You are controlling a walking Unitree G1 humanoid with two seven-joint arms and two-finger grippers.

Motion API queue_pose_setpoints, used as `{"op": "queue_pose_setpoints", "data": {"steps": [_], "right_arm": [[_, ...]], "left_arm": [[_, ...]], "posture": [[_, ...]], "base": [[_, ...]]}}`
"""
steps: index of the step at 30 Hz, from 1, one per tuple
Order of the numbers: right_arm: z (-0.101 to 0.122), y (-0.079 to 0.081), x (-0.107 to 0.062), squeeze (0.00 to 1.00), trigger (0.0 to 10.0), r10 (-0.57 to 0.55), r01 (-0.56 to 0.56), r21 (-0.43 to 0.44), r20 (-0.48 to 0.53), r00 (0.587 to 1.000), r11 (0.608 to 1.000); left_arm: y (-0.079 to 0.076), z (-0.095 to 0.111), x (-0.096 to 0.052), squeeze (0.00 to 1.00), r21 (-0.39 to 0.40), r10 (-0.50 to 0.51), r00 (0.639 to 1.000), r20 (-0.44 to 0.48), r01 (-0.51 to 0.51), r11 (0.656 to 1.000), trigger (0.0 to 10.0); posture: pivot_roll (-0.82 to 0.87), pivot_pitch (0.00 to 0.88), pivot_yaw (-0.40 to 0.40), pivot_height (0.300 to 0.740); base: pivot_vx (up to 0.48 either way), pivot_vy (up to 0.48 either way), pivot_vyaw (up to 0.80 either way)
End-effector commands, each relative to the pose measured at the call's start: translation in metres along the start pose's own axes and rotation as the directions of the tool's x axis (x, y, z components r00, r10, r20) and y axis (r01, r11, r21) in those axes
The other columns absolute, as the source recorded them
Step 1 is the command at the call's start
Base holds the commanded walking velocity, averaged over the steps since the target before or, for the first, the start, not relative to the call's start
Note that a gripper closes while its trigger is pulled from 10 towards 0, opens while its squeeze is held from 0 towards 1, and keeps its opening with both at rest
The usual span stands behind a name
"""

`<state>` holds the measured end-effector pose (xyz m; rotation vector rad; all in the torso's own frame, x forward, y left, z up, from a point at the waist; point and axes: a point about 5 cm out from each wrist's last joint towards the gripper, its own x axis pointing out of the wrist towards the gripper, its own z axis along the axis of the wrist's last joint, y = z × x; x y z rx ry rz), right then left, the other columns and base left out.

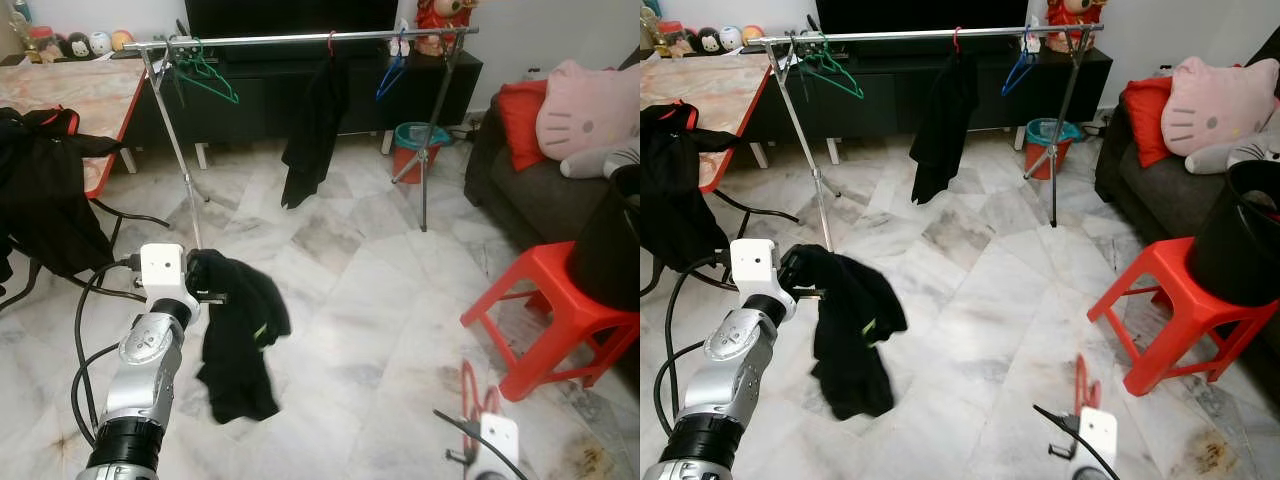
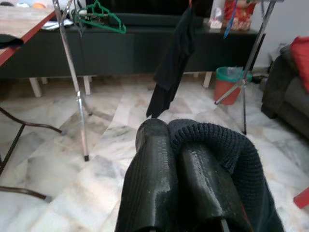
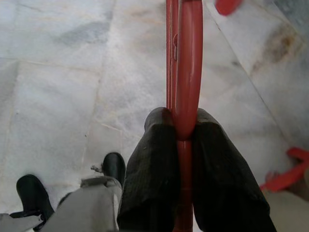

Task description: Hang hanger

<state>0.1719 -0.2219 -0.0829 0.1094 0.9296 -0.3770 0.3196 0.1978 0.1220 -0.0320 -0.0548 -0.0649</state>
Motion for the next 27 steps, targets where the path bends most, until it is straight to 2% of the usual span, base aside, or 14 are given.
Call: {"op": "queue_pose_setpoints", "data": {"steps": [1,5,12,18,27], "right_arm": [[-0.004,0.001,-0.001,0.0,10.0,-0.004,0.005,0.015,-0.009,1.0,1.0],[-0.008,0.002,-0.001,0.0,10.0,-0.012,0.012,-0.009,-0.025,1.0,1.0],[-0.006,0.01,-0.001,0.0,10.0,0.023,-0.023,-0.037,-0.016,1.0,0.999],[-0.011,0.019,-0.003,0.0,10.0,0.047,-0.049,-0.065,-0.024,0.999,0.997],[-0.011,0.02,-0.003,0.0,10.0,0.057,-0.059,-0.065,-0.029,0.998,0.996]], "left_arm": [[-0.006,0.01,0.0,0.0,-0.016,-0.022,0.999,0.049,0.023,1.0,10.0],[-0.014,0.01,-0.002,0.0,-0.021,-0.052,0.998,0.043,0.053,0.998,10.0],[-0.017,0.01,-0.001,0.0,-0.027,-0.046,0.998,0.043,0.047,0.999,10.0],[-0.015,0.009,-0.001,0.0,-0.026,-0.031,0.999,0.029,0.032,0.999,10.0],[-0.016,0.009,-0.001,0.0,-0.022,-0.032,0.999,0.024,0.032,0.999,10.0]], "posture": [[-0.06,0.0,-0.027,0.732],[-0.06,0.0,-0.025,0.732],[-0.06,0.0,-0.033,0.732],[-0.06,0.0,-0.036,0.732],[-0.06,0.0,-0.032,0.732]], "base": [[0.0,0.0,0.0],[0.0,0.0,0.0],[0.0,0.0,0.0],[0.0,0.379,0.73],[0.0,0.402,0.0]]}}
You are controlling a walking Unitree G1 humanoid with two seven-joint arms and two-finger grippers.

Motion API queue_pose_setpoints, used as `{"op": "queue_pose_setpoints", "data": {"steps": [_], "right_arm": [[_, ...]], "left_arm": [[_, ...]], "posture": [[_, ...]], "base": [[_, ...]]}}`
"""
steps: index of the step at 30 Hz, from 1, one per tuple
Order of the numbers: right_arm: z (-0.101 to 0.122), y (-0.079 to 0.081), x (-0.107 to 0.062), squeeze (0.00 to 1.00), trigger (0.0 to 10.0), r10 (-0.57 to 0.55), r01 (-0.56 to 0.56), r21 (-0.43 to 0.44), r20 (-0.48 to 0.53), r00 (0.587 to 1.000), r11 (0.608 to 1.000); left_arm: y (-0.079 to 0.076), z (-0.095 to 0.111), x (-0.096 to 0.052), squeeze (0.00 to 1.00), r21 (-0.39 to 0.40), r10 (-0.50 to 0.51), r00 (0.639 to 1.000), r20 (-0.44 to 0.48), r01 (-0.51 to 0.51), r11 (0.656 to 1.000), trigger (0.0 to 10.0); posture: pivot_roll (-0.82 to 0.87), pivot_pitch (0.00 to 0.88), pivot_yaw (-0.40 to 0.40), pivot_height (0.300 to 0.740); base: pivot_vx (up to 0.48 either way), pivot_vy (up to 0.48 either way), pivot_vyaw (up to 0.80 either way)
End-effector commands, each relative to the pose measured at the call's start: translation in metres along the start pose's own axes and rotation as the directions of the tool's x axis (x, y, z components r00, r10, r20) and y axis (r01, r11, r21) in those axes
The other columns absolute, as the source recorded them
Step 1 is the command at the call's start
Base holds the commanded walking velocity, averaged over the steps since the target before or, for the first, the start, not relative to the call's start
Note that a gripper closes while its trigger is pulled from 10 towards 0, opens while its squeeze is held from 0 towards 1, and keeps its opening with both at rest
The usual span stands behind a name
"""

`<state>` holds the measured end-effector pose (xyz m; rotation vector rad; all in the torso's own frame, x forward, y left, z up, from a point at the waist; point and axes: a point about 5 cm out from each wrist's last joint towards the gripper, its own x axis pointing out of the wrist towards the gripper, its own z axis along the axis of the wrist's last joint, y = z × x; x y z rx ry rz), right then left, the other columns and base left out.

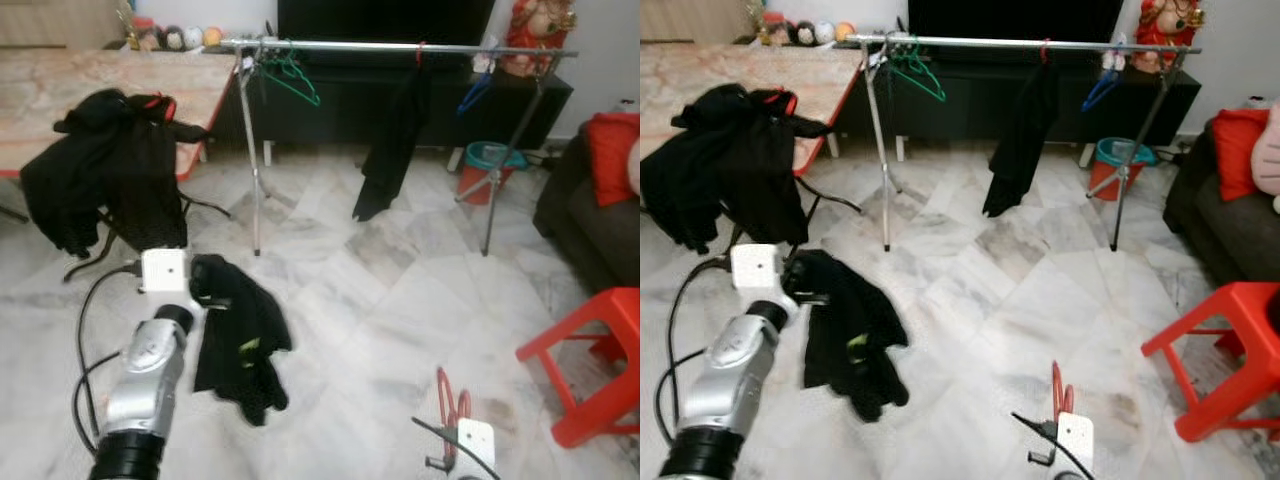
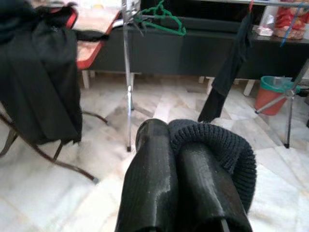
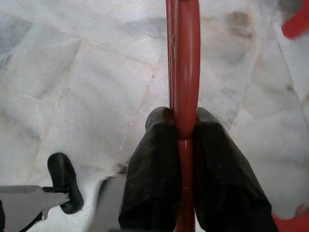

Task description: Hang hanger

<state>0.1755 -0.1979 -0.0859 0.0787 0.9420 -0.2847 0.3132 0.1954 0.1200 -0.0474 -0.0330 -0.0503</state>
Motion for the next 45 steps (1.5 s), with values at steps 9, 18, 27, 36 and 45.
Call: {"op": "queue_pose_setpoints", "data": {"steps": [9,18,27,36,45], "right_arm": [[-0.0048,0.0002,-0.0006,0.0,10.0,0.019,-0.019,-0.015,-0.022,1.0,1.0],[-0.0029,-0.001,-0.0003,0.0,10.0,0.01,-0.01,0.0,-0.012,1.0,1.0],[-0.0017,-0.0001,-0.0001,0.0,10.0,0.026,-0.026,-0.005,-0.01,1.0,1.0],[-0.001,-0.0001,0.0001,0.0,10.0,0.034,-0.034,-0.018,-0.012,0.999,0.999],[-0.0017,-0.0019,0.0,0.0,10.0,0.035,-0.036,-0.029,-0.015,0.999,0.999]], "left_arm": [[-0.0134,0.0126,0.0068,0.0,0.001,-0.045,0.998,0.041,0.045,0.999,10.0],[-0.0174,0.013,0.0075,0.0,0.003,-0.05,0.998,0.04,0.05,0.999,10.0],[-0.0165,0.0137,0.0075,0.0,0.003,-0.046,0.998,0.037,0.046,0.999,10.0],[-0.0159,0.014,0.0073,0.0,0.005,-0.044,0.998,0.034,0.044,0.999,10.0],[-0.0198,0.0129,0.0063,0.0,0.004,-0.051,0.998,0.031,0.051,0.999,10.0]], "posture": [[-0.06,0.0,-0.028,0.732],[-0.06,0.0,-0.03,0.732],[-0.06,0.0,-0.032,0.732],[-0.06,0.0,-0.033,0.732],[-0.05,0.0,-0.035,0.732]], "base": [[0.0,0.402,0.44],[0.0,0.402,0.0],[0.0,0.399,0.0],[0.0,0.401,0.0],[0.0,0.4,0.0]]}}
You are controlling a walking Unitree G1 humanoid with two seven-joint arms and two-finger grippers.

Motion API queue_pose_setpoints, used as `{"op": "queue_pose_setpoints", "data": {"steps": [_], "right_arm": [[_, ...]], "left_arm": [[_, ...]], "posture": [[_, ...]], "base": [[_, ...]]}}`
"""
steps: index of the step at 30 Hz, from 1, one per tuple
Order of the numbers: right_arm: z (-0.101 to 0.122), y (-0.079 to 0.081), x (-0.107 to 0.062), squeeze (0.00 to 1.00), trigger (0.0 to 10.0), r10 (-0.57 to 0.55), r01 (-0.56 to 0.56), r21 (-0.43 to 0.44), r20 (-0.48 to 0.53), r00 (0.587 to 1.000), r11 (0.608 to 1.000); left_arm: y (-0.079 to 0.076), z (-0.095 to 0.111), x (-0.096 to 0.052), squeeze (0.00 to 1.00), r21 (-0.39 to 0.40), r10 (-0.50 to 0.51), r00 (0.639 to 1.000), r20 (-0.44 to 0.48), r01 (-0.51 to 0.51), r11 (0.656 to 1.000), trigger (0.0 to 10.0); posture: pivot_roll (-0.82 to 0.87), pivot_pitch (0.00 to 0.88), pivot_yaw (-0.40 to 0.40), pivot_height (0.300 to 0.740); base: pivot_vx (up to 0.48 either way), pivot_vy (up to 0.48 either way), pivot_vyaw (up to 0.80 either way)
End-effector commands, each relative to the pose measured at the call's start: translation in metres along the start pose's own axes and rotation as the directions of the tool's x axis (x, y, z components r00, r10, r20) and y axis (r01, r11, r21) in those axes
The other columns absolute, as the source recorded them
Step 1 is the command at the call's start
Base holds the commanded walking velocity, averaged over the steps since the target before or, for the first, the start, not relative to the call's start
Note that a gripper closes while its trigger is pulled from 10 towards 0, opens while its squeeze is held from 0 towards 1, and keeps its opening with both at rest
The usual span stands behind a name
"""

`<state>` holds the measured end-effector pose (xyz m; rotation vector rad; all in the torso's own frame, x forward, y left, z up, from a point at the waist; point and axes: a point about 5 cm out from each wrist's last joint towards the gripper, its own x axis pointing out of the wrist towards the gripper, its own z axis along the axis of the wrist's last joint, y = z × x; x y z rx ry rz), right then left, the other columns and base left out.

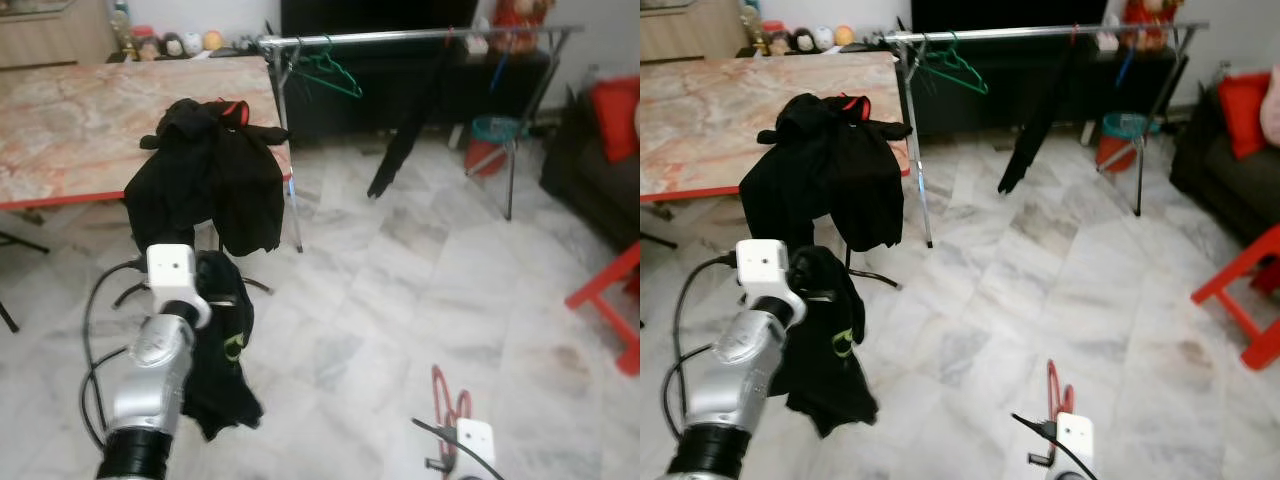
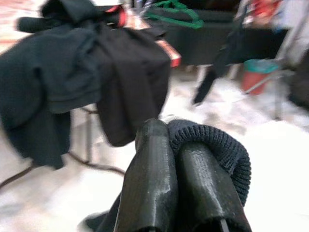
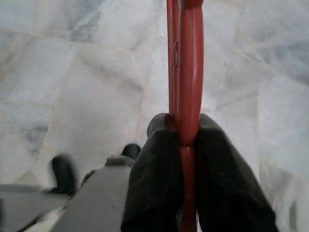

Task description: Hang hanger

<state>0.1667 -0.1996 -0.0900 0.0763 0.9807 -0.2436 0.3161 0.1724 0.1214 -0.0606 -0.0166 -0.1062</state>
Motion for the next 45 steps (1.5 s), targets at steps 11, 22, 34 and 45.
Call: {"op": "queue_pose_setpoints", "data": {"steps": [11,22,34,45], "right_arm": [[0.007,0.004,0.001,0.0,10.0,0.008,-0.008,-0.009,0.02,1.0,1.0],[0.006,0.004,0.001,0.0,10.0,0.016,-0.016,-0.035,0.015,1.0,0.999],[0.007,0.004,0.001,0.0,10.0,0.023,-0.022,-0.042,0.013,1.0,0.999],[0.007,0.004,0.001,0.0,10.0,-0.008,0.007,0.016,0.025,1.0,1.0]], "left_arm": [[0.001,0.016,0.005,0.0,0.03,-0.012,0.998,0.063,0.01,0.999,10.0],[-0.006,0.02,0.005,0.0,0.019,-0.041,0.995,0.087,0.039,0.999,10.0],[-0.009,0.02,0.005,0.0,0.011,-0.052,0.995,0.085,0.052,0.999,10.0],[-0.022,0.024,-0.001,0.0,0.088,-0.159,0.983,0.088,0.151,0.985,10.0]], "posture": [[-0.05,0.0,-0.025,0.732],[-0.05,0.0,-0.019,0.732],[-0.05,0.0,-0.021,0.732],[-0.04,0.0,-0.024,0.732]], "base": [[0.0,0.291,0.0],[0.0,0.0,0.62],[0.0,0.0,0.8],[0.0,0.0,0.0]]}}
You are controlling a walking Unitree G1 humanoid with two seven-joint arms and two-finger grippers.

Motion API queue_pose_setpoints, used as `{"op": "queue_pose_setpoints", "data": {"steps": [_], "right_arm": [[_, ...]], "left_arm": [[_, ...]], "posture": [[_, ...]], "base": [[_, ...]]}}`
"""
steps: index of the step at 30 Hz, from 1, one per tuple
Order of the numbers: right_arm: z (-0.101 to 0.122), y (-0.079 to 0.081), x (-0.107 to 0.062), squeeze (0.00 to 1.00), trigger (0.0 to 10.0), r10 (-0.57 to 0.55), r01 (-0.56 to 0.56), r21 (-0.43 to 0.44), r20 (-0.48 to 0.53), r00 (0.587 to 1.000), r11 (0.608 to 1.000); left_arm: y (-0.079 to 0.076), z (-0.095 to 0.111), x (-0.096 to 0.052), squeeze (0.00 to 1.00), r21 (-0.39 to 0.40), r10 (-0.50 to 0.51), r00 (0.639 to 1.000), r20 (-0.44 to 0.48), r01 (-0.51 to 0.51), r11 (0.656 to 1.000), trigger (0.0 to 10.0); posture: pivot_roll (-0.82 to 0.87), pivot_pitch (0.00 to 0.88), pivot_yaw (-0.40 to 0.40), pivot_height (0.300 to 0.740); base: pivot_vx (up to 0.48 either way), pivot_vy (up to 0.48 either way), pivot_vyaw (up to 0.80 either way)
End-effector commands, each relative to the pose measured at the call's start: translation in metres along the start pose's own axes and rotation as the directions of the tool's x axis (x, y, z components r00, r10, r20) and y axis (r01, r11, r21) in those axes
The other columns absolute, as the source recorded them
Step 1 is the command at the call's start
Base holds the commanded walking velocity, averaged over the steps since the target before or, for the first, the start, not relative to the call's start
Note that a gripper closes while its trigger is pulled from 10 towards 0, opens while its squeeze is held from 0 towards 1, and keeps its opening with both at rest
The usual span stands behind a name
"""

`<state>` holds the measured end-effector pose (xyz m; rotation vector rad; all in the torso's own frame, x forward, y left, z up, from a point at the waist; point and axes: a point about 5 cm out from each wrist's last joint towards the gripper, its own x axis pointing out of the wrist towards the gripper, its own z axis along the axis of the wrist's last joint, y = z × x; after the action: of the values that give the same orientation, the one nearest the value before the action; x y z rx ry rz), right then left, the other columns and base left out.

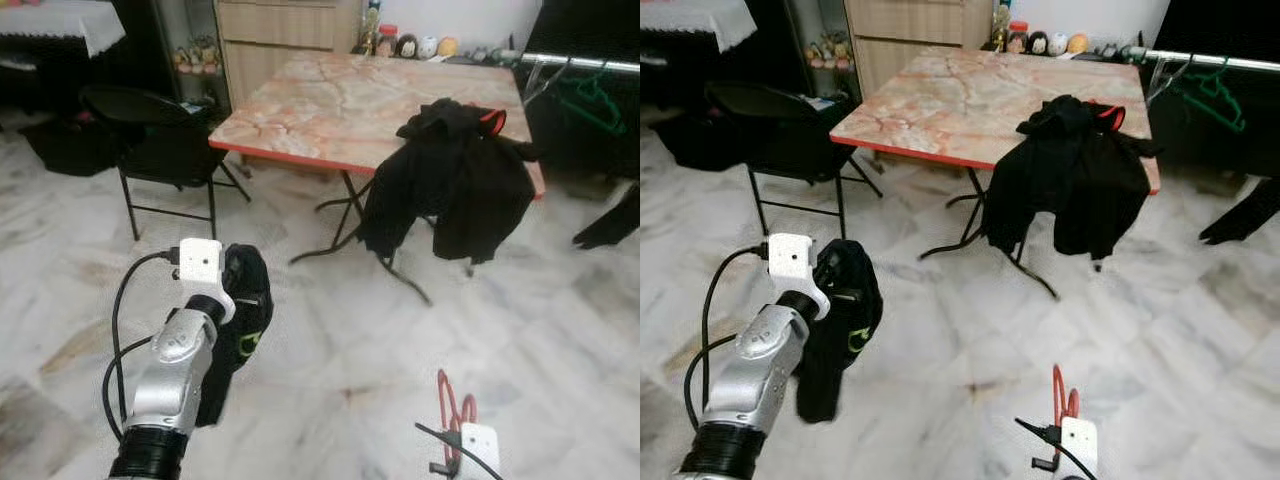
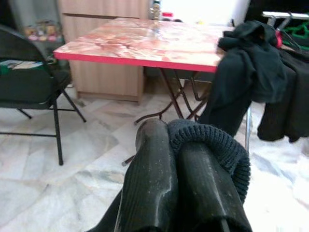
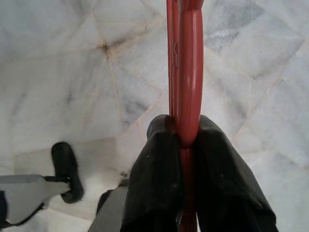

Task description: Hang hanger

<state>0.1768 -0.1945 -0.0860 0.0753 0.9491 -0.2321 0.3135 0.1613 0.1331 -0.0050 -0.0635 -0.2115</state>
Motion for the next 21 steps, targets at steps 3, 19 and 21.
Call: {"op": "queue_pose_setpoints", "data": {"steps": [3,19,21], "right_arm": [[-0.0026,-0.0037,-0.0005,0.0,10.0,-0.023,0.023,0.023,-0.006,1.0,0.999],[-0.0017,-0.0061,-0.0003,0.0,10.0,-0.035,0.035,0.001,-0.006,0.999,0.999],[-0.0013,-0.006,-0.0003,0.0,10.0,-0.035,0.035,0.006,-0.001,0.999,0.999]], "left_arm": [[-0.0099,0.0139,0.0004,0.0,0.034,-0.059,0.997,0.055,0.057,0.998,10.0],[-0.0105,0.018,-0.0021,0.0,0.022,-0.041,0.997,0.07,0.039,0.999,10.0],[-0.0098,0.0192,-0.002,0.0,0.019,-0.036,0.997,0.075,0.035,0.999,10.0]], "posture": [[-0.04,0.0,-0.024,0.732],[-0.04,0.0,-0.032,0.732],[-0.04,0.0,-0.033,0.732]], "base": [[0.0,0.0,0.0],[0.146,0.0,-0.29],[0.334,0.0,0.0]]}}
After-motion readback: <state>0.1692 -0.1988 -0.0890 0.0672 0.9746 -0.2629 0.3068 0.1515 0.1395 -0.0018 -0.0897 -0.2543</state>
